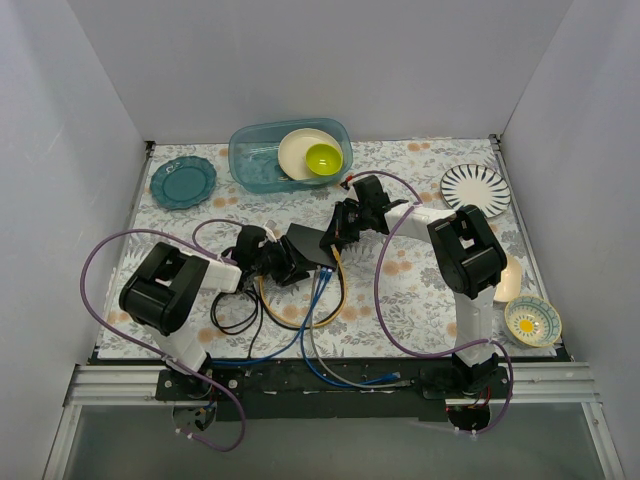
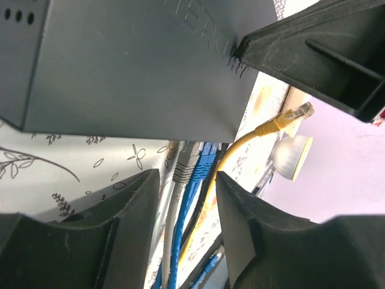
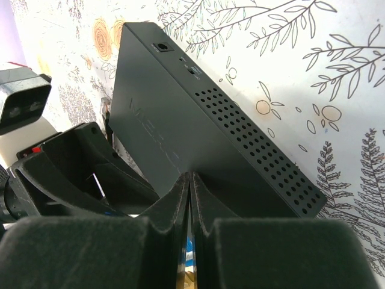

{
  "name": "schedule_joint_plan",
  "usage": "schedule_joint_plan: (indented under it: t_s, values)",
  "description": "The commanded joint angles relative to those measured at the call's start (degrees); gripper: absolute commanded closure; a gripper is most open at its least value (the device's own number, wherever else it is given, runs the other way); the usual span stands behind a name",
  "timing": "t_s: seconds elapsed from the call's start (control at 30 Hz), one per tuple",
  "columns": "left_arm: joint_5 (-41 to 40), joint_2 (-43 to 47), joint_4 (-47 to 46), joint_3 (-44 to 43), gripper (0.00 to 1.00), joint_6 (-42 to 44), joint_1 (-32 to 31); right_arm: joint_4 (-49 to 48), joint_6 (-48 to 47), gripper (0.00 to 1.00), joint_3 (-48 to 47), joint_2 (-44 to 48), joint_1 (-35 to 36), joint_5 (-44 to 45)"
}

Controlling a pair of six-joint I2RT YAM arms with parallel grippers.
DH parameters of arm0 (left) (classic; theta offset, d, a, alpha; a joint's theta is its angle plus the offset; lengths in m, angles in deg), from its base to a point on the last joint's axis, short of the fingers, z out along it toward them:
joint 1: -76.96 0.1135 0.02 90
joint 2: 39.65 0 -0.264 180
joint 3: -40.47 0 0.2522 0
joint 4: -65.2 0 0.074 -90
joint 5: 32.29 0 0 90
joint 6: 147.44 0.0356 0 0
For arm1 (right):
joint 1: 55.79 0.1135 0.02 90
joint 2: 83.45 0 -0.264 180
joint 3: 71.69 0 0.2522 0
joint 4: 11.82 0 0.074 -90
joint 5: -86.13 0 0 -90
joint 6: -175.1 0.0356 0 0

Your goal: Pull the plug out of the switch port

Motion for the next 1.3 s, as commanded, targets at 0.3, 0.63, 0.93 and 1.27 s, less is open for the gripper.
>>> schedule_joint_plan:
  t_s: [0.3,0.63,0.93,1.27]
  values:
    - [-4.41,-7.38,9.88,-2.82,0.59,2.05,-2.21,8.90,-3.57,0.90,3.56,-4.36,-0.11,8.59]
    - [-7.31,-7.56,8.38,-1.50,0.74,-1.56,-2.29,8.81,-3.74,0.90,3.47,-4.72,-0.20,8.23]
    - [-8.53,-8.88,9.17,-2.29,0.68,-3.66,-2.29,8.55,-3.83,0.90,4.43,-4.28,-0.20,8.23]
    - [-9.86,-10.11,12.78,-3.78,0.83,-3.93,-2.29,8.19,-3.83,0.90,5.05,-4.19,-0.20,8.23]
